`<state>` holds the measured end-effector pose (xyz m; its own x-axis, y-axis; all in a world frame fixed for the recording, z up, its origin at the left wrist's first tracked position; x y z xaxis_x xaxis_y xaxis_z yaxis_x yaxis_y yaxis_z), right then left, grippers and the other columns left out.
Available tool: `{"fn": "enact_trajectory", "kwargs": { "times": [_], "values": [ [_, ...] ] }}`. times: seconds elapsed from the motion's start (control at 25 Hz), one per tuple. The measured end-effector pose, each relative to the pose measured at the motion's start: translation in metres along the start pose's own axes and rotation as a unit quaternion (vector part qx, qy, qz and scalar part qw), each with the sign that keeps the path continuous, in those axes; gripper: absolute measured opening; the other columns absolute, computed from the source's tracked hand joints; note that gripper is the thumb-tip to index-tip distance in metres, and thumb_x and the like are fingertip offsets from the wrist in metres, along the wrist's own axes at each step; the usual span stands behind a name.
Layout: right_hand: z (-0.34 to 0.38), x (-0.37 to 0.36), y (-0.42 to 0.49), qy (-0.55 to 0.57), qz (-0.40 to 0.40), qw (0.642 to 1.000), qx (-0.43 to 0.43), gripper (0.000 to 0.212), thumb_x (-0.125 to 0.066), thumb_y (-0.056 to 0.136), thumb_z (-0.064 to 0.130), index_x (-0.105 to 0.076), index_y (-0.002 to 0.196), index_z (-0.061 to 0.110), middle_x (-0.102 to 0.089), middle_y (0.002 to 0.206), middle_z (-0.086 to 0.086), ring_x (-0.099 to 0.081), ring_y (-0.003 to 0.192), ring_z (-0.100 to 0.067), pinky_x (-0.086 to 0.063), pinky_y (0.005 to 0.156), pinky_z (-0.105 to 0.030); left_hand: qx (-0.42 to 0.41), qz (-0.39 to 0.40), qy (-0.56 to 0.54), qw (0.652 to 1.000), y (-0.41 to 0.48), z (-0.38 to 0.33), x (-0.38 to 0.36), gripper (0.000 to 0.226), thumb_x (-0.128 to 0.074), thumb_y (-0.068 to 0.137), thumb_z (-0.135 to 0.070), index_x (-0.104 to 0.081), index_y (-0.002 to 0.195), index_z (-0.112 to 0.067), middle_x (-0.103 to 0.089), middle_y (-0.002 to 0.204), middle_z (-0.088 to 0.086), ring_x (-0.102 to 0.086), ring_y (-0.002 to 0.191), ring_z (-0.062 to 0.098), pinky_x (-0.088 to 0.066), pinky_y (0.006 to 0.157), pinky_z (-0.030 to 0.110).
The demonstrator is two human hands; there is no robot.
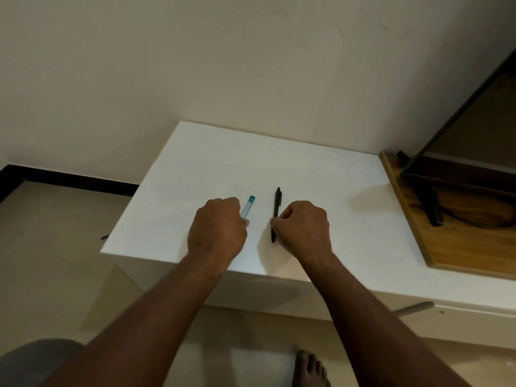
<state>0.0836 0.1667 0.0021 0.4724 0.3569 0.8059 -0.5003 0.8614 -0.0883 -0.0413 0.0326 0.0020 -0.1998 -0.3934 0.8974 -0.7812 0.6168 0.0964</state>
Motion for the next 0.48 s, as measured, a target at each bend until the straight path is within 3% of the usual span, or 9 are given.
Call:
{"fn": "enact_trajectory", "kwargs": {
  "times": [0.48],
  "values": [
    [0.003, -0.002, 0.0, -0.025, -0.014, 0.999, 0.033, 0.014, -0.071, 0.09, 0.021, -0.076, 0.087, 0.009, -0.075, 0.08, -0.005, -0.059, 0.066, -0.012, -0.038, 0.052, -0.017, 0.018, -0.002, -0.004, 1.0, -0.001, -0.01, -0.008, 0.039, -0.071, 0.092, -0.045, -0.068, 0.117, -0.015, -0.076, 0.113, 0.009, -0.072, 0.098, 0.029, -0.055, 0.073, 0.033]
  ]
}}
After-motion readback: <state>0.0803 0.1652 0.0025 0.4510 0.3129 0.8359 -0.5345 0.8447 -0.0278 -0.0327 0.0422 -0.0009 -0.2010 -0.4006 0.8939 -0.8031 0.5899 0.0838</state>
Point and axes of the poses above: each hand's wrist, its own y-axis towards the middle knuckle, its own x-axis out of the back of the hand, z = x × y, the point moved 6 cm from there along y, towards the middle knuckle
